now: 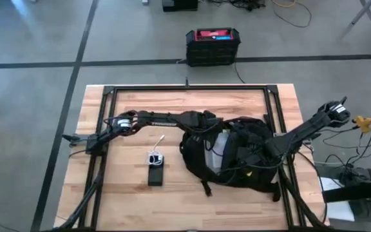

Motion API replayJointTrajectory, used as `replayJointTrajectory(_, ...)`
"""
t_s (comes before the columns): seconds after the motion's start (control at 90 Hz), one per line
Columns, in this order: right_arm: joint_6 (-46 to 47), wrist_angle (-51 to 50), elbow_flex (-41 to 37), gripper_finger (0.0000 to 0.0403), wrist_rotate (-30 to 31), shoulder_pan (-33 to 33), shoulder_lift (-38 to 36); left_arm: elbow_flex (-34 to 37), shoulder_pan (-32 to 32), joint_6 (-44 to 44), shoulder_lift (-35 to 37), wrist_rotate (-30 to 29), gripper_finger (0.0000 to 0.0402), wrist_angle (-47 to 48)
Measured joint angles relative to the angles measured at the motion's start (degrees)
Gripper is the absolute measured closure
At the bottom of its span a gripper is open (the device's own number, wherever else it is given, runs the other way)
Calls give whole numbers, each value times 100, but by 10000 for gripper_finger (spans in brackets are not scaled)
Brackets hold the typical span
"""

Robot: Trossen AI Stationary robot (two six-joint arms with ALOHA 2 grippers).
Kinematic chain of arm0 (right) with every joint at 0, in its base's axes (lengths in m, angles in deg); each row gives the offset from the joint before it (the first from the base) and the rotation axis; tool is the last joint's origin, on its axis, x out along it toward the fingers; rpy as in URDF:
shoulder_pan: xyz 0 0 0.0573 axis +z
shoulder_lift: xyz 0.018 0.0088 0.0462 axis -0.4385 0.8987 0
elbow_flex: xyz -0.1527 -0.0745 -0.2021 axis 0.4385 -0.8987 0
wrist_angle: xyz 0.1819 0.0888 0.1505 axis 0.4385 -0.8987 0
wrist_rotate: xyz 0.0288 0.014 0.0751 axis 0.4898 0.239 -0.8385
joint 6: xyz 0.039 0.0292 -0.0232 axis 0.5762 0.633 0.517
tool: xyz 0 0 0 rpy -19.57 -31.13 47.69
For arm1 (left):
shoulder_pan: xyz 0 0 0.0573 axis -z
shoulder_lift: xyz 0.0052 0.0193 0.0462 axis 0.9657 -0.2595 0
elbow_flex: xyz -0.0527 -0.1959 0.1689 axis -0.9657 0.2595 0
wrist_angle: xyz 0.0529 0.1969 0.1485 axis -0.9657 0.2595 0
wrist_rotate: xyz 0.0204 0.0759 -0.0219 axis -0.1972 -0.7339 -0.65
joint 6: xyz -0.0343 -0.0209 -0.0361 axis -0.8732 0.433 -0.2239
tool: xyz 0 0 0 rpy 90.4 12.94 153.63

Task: Unpack backpack
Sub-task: Remove the yellow green zip bag from the black backpack

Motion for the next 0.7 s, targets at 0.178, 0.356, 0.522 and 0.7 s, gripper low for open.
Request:
replayJointTrajectory(0.178,8,41,-14,203,18,0,0,68,-119,3,-17,53,226,-291)
replayJointTrajectory(0.356,46,74,-26,203,45,2,-2,487,-119,37,-13,231,209,-555)
replayJointTrajectory(0.522,5,114,-26,203,67,0,-2,935,-195,-172,-7,317,197,-862)
replayJointTrajectory(0.7,-47,136,-26,203,81,0,-2,1215,-220,-535,26,728,207,-1081)
